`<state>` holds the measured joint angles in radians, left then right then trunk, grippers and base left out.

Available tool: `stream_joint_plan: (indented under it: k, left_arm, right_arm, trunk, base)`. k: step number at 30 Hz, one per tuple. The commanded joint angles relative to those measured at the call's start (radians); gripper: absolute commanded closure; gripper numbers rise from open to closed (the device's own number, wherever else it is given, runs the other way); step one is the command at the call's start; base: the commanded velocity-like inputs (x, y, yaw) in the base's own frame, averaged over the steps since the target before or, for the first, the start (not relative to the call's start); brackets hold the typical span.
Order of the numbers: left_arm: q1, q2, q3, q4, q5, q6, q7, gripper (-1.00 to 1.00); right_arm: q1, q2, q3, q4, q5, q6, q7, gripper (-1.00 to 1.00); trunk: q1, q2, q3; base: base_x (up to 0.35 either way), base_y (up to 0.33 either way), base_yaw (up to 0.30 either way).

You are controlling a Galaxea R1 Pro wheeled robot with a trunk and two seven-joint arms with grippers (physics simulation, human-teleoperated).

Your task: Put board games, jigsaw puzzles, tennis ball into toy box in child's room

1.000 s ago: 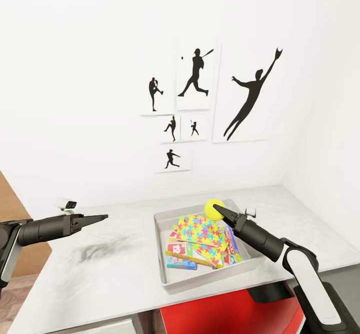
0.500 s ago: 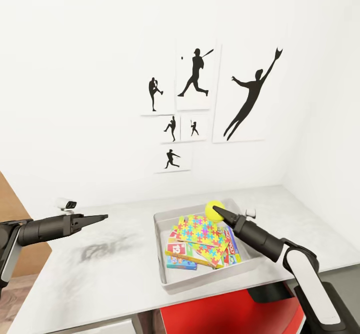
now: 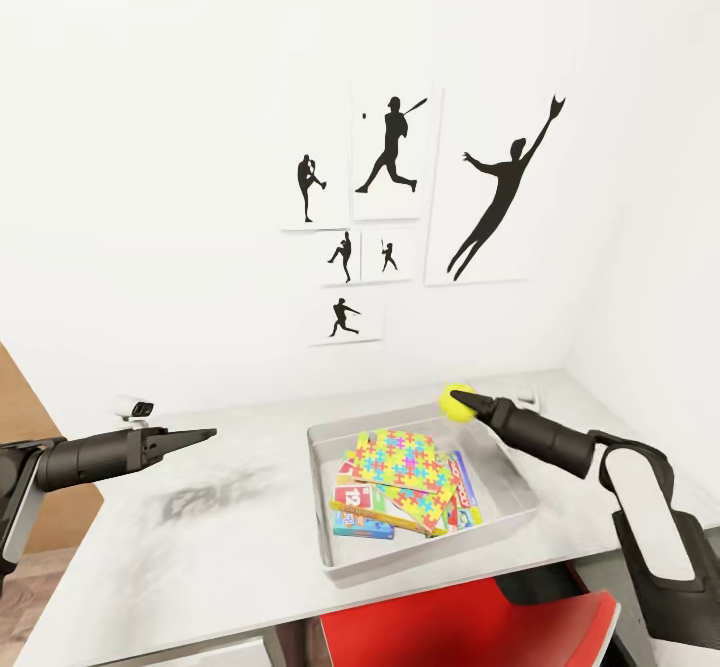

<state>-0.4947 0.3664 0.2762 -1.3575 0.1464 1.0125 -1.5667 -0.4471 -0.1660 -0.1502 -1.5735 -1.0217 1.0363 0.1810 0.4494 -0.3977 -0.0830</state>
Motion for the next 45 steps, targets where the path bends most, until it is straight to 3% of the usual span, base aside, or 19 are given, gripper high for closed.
stream_joint_plan:
  k: [1, 6, 9, 12, 17, 27, 36, 38, 41, 45]
  left_arm:
    - [-0.001, 0.000, 0.000, 0.000, -0.001, 0.011, -0.004, -1.00]
    - [-0.001, -0.001, -0.001, 0.000, -0.001, 0.011, -0.004, -1.00]
    - [-0.001, -0.001, -0.002, 0.000, -0.001, 0.011, -0.004, -1.00]
    - [-0.001, -0.001, -0.002, 0.000, -0.001, 0.011, -0.004, -1.00]
    - [-0.001, -0.001, -0.002, 0.000, -0.001, 0.011, -0.004, -1.00]
    - [-0.001, -0.003, -0.003, -0.001, -0.001, 0.011, -0.004, -1.00]
    - [-0.001, -0.004, -0.003, 0.000, -0.001, 0.011, -0.004, -1.00]
    - [-0.001, -0.004, -0.003, 0.000, -0.001, 0.010, -0.004, -1.00]
    - [-0.001, -0.004, -0.003, -0.001, -0.001, 0.010, -0.004, -1.00]
    - [-0.001, -0.004, -0.003, 0.000, -0.001, 0.010, -0.004, -1.00]
  right_arm:
    - [-0.019, -0.002, -0.003, 0.000, 0.009, 0.009, -0.017, 1.00]
    - [-0.049, -0.015, -0.003, 0.027, 0.009, 0.011, -0.145, 1.00]
    - [-0.053, -0.032, 0.000, 0.076, 0.009, 0.011, -0.238, 1.00]
    - [-0.054, -0.048, 0.001, 0.145, 0.010, 0.011, -0.287, 1.00]
    - [-0.055, -0.058, 0.001, 0.211, 0.028, 0.011, -0.317, 1.00]
    - [-0.056, -0.055, 0.053, 0.225, 0.178, 0.011, -0.345, 1.00]
    - [-0.056, -0.053, 0.057, 0.241, 0.205, 0.011, -0.351, 1.00]
    - [-0.057, -0.052, 0.063, 0.242, 0.235, 0.011, -0.371, 1.00]
    - [-0.072, -0.046, 0.094, 0.244, 0.289, 0.011, -0.414, 1.00]
    - [-0.091, -0.039, 0.146, 0.245, 0.312, 0.011, -0.458, 1.00]
  trunk:
    - [0.001, -0.002, -0.002]
    - [0.001, -0.002, -0.002]
    - [0.001, -0.002, -0.002]
    - [0.001, -0.002, -0.002]
    - [0.001, -0.002, -0.002]
    - [0.001, -0.002, -0.002]
    - [0.001, -0.002, -0.002]
    - [0.001, -0.002, -0.002]
    - [0.001, -0.002, -0.002]
    - [0.001, -0.002, -0.002]
  base:
    - [0.000, 0.000, 0.000]
    - [0.000, 0.000, 0.000]
    - [0.000, 0.000, 0.000]
    - [0.000, 0.000, 0.000]
    - [0.000, 0.000, 0.000]
    - [0.000, 0.000, 0.000]
    - [0.000, 0.000, 0.000]
    - [0.000, 0.000, 0.000]
    - [0.000, 0.000, 0.000]
    - [0.000, 0.000, 0.000]
